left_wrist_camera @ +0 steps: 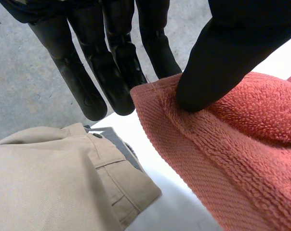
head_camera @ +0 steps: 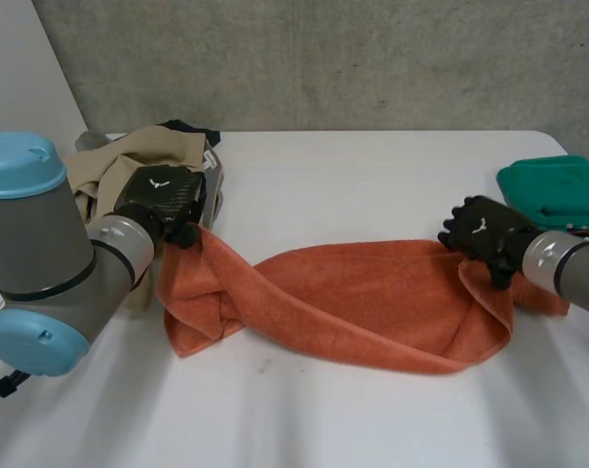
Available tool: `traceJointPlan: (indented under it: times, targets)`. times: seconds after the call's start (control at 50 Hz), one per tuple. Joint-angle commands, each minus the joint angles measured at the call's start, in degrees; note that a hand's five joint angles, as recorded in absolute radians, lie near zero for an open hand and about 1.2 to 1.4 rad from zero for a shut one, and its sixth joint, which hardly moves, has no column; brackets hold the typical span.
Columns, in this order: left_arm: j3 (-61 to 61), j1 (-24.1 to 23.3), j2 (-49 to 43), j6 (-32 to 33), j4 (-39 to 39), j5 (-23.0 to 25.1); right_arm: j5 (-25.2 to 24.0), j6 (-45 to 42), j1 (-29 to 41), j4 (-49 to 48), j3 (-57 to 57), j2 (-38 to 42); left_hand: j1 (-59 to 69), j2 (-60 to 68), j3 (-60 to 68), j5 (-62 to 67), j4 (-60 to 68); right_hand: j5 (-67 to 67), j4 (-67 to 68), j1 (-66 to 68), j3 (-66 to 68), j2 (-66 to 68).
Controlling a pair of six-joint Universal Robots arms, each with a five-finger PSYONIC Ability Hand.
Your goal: Fold the laundry.
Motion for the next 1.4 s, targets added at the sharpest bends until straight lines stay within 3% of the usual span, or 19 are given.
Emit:
traceJointPlan:
  times: [0.02, 0.08, 0.2, 0.26, 0.34, 0.48, 0.6, 0.7, 0.76, 0.84, 0.9, 0.98, 1.0, 1.02, 1.08, 1.28, 1.4]
  targets:
    - [-0.8, -0.1, 0.5, 0.3, 0.0, -0.2, -0.6, -2.1, 2.0, -0.2, -1.2, 1.1, 13.7, 11.4, 11.6, 14.1, 11.2, 51.5, 50.8, 50.5, 50.5, 50.2]
    - [-0.7, 0.2, 1.2, 0.3, -0.1, -0.3, -0.7, -0.1, 2.3, -0.5, -2.3, -0.1, 13.7, 11.4, 11.6, 14.1, 11.2, 51.5, 50.8, 50.5, 50.5, 50.2]
    - [-0.8, 0.8, 9.9, 0.3, -0.6, -0.7, 3.9, 17.3, 0.5, 0.8, -6.3, -12.6, 13.7, 11.4, 11.6, 14.1, 11.2, 51.5, 50.8, 50.5, 50.5, 50.2]
    - [-0.8, 1.2, 13.9, 0.5, -1.8, -1.0, 7.9, 21.4, -6.2, 3.1, -6.0, -19.3, 13.7, 11.4, 11.6, 14.1, 11.2, 51.5, 50.8, 50.5, 50.5, 50.2]
    - [-0.8, 1.5, 20.1, 2.8, -8.0, -1.0, 11.1, 17.6, -12.9, 10.7, -4.2, -23.7, 13.7, 11.4, 11.6, 14.1, 11.2, 51.5, 50.8, 50.5, 50.5, 50.2]
    - [-1.5, 1.4, 24.5, 9.6, -16.6, -1.5, 12.1, 6.2, -13.8, 20.6, 0.5, -26.1, 13.7, 11.4, 11.6, 14.1, 11.2, 51.5, 50.8, 50.5, 50.5, 50.2]
    - [-3.9, 1.5, 16.5, 15.0, -18.7, -3.4, 12.7, 5.0, -14.1, 20.1, 3.0, -24.4, 13.7, 11.4, 11.6, 14.1, 11.2, 51.5, 50.8, 50.5, 50.5, 50.2]
    - [0.6, 1.3, 4.4, 17.6, -18.3, -5.1, 16.2, 4.8, -13.3, 20.3, -1.9, -10.1, 13.7, 11.4, 11.6, 14.1, 11.2, 51.5, 50.8, 50.5, 50.5, 50.2]
    - [9.1, 1.3, -3.2, 17.9, -17.3, -6.9, 19.7, 5.7, -12.4, 20.1, -6.8, -7.4, 13.7, 11.4, 11.6, 14.1, 11.2, 51.5, 50.8, 50.5, 50.5, 50.2]
    - [23.3, 1.7, -10.4, 18.1, -12.6, -7.2, 22.6, 9.4, -5.4, 11.7, -17.8, -3.7, 13.7, 11.4, 11.6, 14.1, 11.2, 51.5, 50.8, 50.5, 50.5, 50.2]
    - [33.8, 1.5, -13.3, 18.0, -2.8, -7.1, 22.9, 13.0, -3.3, 2.6, -22.7, -2.9, 13.7, 11.4, 11.6, 14.1, 11.2, 51.5, 50.8, 50.5, 50.5, 50.2]
    - [40.7, 1.5, -13.8, 18.0, 14.1, -6.4, 23.5, 20.6, -2.8, -19.0, -26.3, -3.0, 13.7, 11.4, 11.6, 14.1, 11.2, 51.5, 50.8, 50.5, 50.5, 50.2]
    - [41.0, 1.5, -13.7, 17.8, 17.9, -6.0, 24.0, 23.5, -2.8, -28.9, -25.8, -3.3, 13.7, 11.4, 11.6, 14.1, 11.2, 51.5, 50.8, 50.5, 50.5, 50.2]
    - [41.0, 1.5, -13.2, 17.5, 25.1, -5.8, 24.8, 25.1, -2.7, -33.8, -25.4, -3.4, 13.7, 11.4, 11.6, 14.1, 11.2, 51.5, 50.8, 50.5, 50.5, 50.2]
    - [40.5, 1.5, -11.9, 17.2, 33.1, -6.1, 27.7, 28.9, -2.1, -46.1, -23.2, -4.6, 13.7, 11.4, 11.6, 14.1, 11.2, 51.5, 50.8, 50.5, 50.5, 50.2]
    - [28.6, 1.9, -9.5, 12.2, 34.7, -5.7, 27.4, 29.8, 0.4, -43.5, -15.1, -5.2, 13.7, 11.4, 11.6, 14.1, 11.2, 51.5, 50.8, 50.5, 50.5, 50.2]
    - [18.6, 2.0, -9.6, 12.2, 34.3, -2.8, 22.6, 29.9, 0.1, -39.8, -8.2, -4.7, 13.7, 11.4, 11.6, 14.1, 11.2, 51.5, 50.8, 50.5, 50.5, 50.2]
